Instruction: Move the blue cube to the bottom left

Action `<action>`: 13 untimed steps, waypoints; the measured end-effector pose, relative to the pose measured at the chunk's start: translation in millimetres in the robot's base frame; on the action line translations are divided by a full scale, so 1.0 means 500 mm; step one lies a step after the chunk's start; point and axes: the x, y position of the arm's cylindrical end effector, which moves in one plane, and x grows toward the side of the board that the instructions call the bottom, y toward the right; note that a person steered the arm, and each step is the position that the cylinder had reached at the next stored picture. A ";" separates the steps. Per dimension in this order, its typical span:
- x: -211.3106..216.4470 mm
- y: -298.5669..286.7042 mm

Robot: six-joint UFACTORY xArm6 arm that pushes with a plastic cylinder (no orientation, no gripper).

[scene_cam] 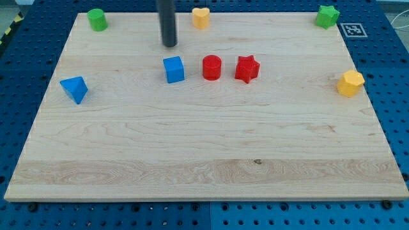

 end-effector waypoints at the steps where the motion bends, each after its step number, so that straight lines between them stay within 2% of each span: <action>1: 0.046 -0.005; 4: 0.182 0.049; 6: 0.189 0.131; 8: 0.303 0.168; 10: 0.326 0.285; 12: 0.439 0.292; 13: 0.460 0.292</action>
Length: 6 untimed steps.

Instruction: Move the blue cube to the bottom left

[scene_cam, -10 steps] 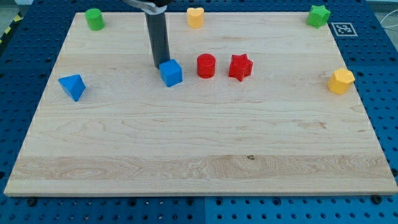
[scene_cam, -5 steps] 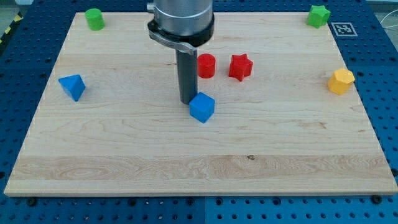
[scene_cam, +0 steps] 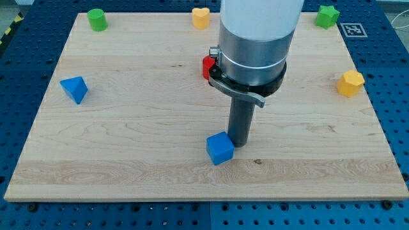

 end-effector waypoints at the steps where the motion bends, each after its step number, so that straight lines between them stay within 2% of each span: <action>1: 0.002 -0.032; 2: 0.041 -0.080; 4: 0.163 -0.076; 5: 0.144 -0.089; 6: 0.094 -0.054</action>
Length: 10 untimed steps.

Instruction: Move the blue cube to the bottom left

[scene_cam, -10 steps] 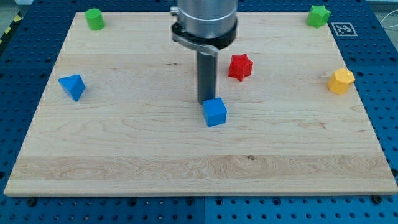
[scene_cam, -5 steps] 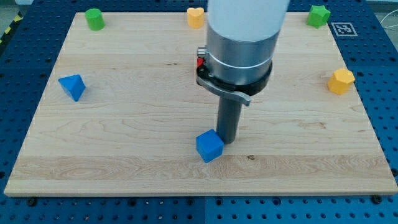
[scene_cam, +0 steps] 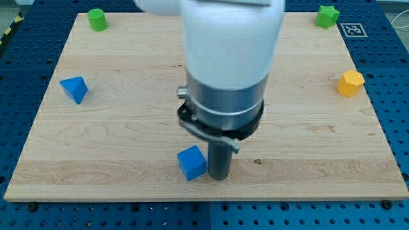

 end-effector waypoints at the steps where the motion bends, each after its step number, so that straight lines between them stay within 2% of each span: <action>1: -0.036 -0.004; 2: -0.002 -0.069; 4: 0.013 -0.211; 7: 0.065 -0.289; 10: -0.001 -0.350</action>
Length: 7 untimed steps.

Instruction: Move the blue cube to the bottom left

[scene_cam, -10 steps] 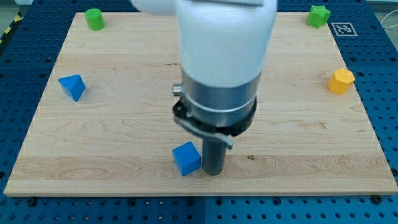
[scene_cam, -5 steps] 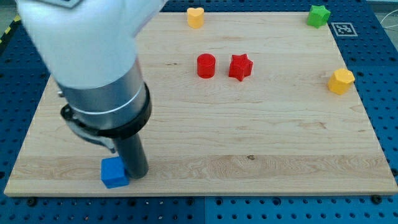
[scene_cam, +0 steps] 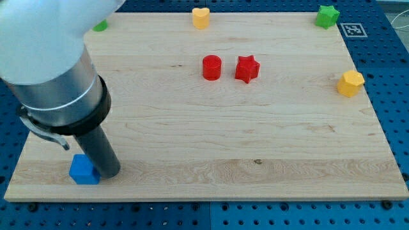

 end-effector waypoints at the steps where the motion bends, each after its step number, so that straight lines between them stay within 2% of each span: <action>1: -0.013 -0.020; 4: -0.026 -0.107; 7: -0.010 -0.104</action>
